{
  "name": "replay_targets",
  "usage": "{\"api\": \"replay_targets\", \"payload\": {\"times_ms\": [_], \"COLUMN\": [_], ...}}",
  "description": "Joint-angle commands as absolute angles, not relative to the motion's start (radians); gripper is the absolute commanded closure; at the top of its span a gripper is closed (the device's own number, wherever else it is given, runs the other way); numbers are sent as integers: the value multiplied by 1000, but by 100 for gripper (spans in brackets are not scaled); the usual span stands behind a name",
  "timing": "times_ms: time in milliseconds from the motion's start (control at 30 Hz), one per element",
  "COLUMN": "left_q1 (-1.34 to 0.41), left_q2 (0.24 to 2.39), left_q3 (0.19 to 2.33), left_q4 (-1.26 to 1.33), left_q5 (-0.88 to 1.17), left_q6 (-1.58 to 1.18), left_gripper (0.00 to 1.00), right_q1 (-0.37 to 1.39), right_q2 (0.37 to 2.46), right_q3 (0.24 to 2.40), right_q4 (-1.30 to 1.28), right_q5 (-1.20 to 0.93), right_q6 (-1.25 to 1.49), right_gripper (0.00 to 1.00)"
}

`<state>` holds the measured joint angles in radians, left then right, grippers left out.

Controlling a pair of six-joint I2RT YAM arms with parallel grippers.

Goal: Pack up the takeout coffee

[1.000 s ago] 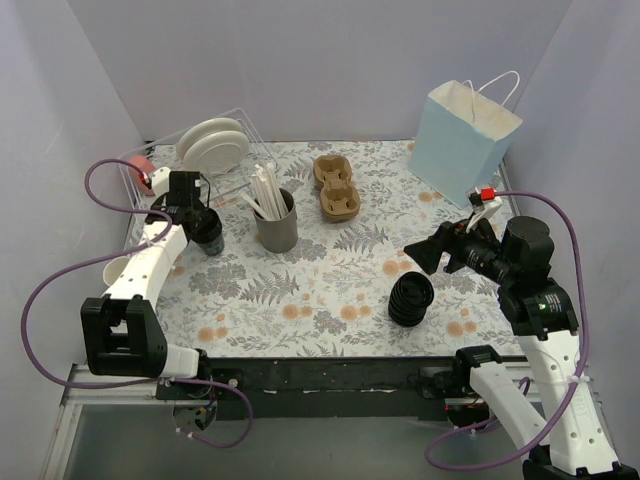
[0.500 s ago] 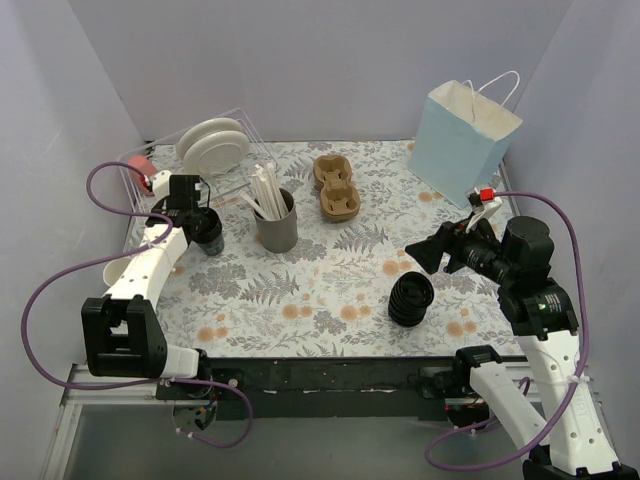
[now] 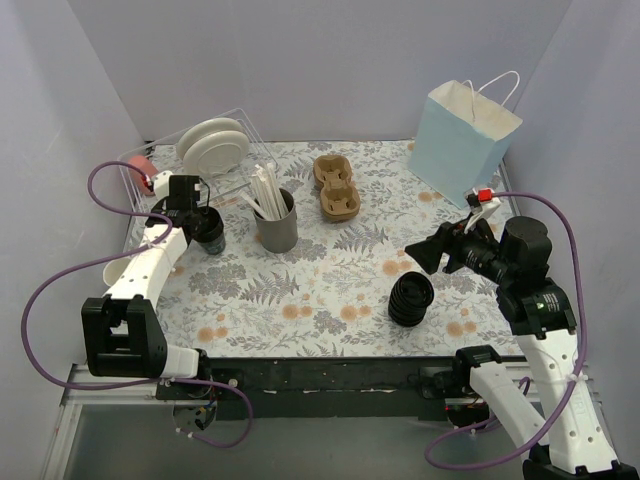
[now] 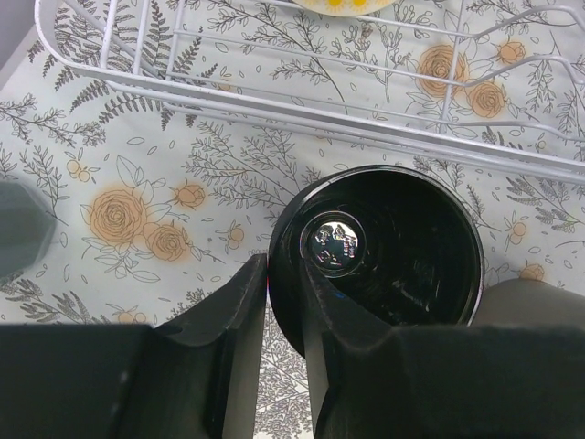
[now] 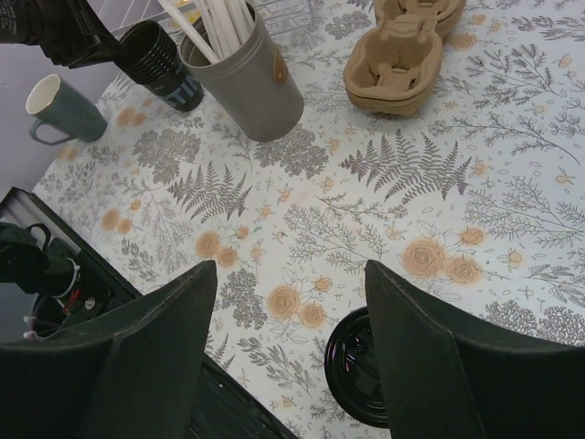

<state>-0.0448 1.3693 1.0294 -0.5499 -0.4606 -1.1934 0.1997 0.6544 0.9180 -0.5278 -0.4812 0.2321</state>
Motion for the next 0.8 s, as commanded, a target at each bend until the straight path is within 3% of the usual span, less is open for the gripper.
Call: {"api": "replay_targets", "payload": {"times_ms": [0, 200, 400, 767], "left_q1": [-40, -40, -40, -40], "left_q2": [1364, 1373, 1382, 1387], "left_q3": [1043, 1068, 1083, 1109], "left_q4": [-572, -594, -603, -607], "left_q5": [-469, -465, -451, -440], "left_q6": [-1177, -1164, -1158, -1154], "left_gripper": [78, 67, 73, 73], "right_q1": [203, 204, 202, 204], "right_q2": [657, 661, 661, 669], "right_q3": [913, 914, 919, 923], "right_q4": [-497, -502, -505, -514], "right_q5": [-477, -469, -450, -434], "right_q6": [216, 213, 210, 199], "right_gripper": [27, 27, 27, 27]}}
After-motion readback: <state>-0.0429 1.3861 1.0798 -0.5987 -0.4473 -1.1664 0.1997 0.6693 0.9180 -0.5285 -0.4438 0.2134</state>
